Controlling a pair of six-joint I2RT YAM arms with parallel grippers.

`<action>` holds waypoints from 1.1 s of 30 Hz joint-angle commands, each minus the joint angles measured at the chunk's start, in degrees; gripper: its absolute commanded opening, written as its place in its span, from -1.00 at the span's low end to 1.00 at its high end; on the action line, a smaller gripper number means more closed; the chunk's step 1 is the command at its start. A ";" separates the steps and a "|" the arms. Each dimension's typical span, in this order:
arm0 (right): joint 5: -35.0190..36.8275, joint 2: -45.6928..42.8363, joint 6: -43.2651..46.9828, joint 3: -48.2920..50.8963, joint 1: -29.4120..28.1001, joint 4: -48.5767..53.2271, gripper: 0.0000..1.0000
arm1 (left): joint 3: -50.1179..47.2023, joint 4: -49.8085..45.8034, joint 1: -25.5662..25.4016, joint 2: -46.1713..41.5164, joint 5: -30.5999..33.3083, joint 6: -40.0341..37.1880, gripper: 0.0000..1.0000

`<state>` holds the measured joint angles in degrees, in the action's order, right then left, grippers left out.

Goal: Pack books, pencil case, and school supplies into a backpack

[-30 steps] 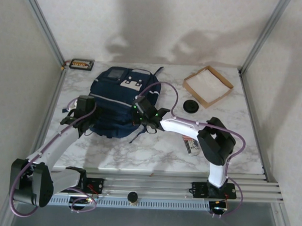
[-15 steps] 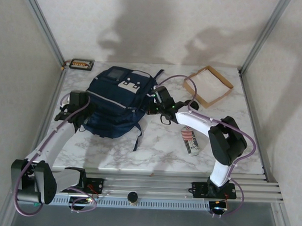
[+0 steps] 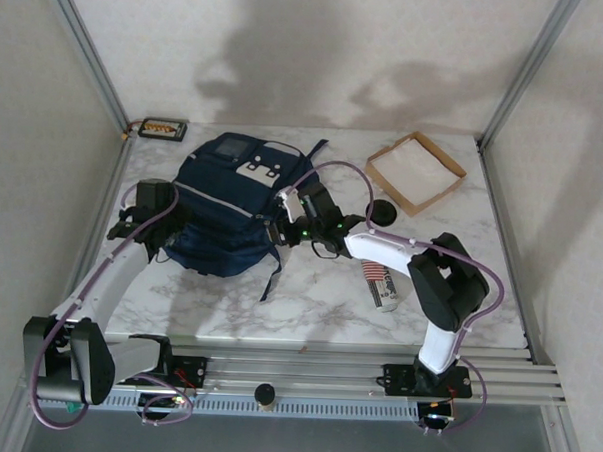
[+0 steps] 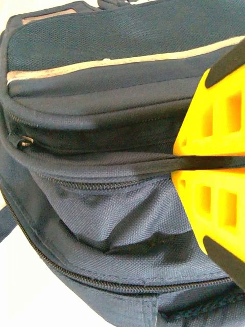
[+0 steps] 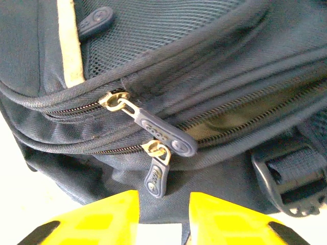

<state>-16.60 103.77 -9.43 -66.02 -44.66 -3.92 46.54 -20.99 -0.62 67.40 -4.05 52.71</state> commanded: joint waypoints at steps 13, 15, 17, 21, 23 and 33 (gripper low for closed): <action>-2.83 7.09 5.39 -4.38 -0.11 -6.04 -0.47 | -12.14 7.74 -11.35 -10.48 -5.95 16.12 0.30; -2.52 7.25 5.39 -4.48 0.03 -6.14 -0.58 | -13.25 11.92 -14.08 -8.98 -5.90 19.72 0.32; -2.36 6.66 5.39 -3.78 -0.04 -6.60 -0.68 | -12.90 13.35 -16.07 -6.19 -5.49 22.04 0.33; -1.34 5.28 5.39 -2.37 0.00 -6.89 -0.88 | -12.37 16.14 -18.90 -2.97 -0.86 25.73 0.30; -0.66 4.63 5.25 -1.72 -0.02 -6.80 -0.88 | -11.22 15.97 -19.13 -1.25 0.13 26.32 0.20; 5.81 2.87 3.27 -2.06 4.03 -4.17 -0.99 | -13.13 8.99 -15.12 -1.71 10.12 26.12 -0.83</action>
<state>-14.83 108.09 -5.54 -66.76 -43.33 -8.99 34.48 -9.37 -18.28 66.78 -0.43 78.13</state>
